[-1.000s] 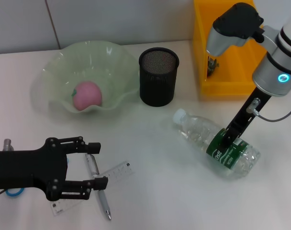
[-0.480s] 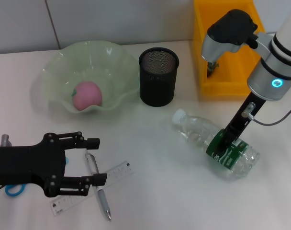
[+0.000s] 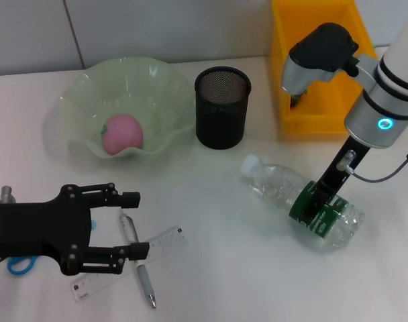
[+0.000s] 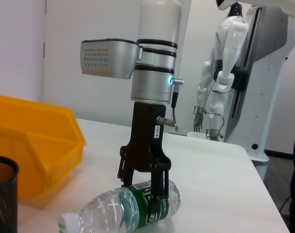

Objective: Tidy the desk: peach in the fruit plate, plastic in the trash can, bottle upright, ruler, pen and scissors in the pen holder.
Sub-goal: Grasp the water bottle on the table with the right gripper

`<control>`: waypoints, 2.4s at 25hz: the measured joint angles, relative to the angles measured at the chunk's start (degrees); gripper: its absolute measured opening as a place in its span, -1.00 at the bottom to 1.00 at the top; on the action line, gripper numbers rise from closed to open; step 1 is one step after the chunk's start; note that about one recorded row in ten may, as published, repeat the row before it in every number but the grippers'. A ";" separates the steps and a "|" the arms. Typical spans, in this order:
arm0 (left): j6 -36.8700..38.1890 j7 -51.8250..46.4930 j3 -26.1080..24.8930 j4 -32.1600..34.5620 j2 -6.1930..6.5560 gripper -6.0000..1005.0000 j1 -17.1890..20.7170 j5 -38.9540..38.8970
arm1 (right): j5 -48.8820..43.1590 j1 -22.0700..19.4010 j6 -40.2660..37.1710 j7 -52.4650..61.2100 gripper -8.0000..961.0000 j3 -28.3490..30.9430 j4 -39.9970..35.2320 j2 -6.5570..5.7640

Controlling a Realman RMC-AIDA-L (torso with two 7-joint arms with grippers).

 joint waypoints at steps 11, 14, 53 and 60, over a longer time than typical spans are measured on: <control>0.13 0.02 -0.59 0.22 -0.13 0.40 -0.01 0.01 | 0.00 0.12 1.83 0.10 0.63 -1.27 1.69 0.09; 0.13 0.02 -0.59 0.20 -0.29 0.40 -0.10 0.01 | 0.00 0.14 2.19 0.08 0.63 -1.28 2.14 0.09; -0.17 0.02 -1.26 0.07 -0.61 0.37 -0.79 0.01 | 0.36 1.08 4.16 -0.41 0.63 -4.30 5.29 0.18; -0.24 0.02 -1.27 0.11 -0.62 0.37 -0.79 0.01 | 0.36 1.05 4.21 -0.41 0.63 -4.26 5.28 0.18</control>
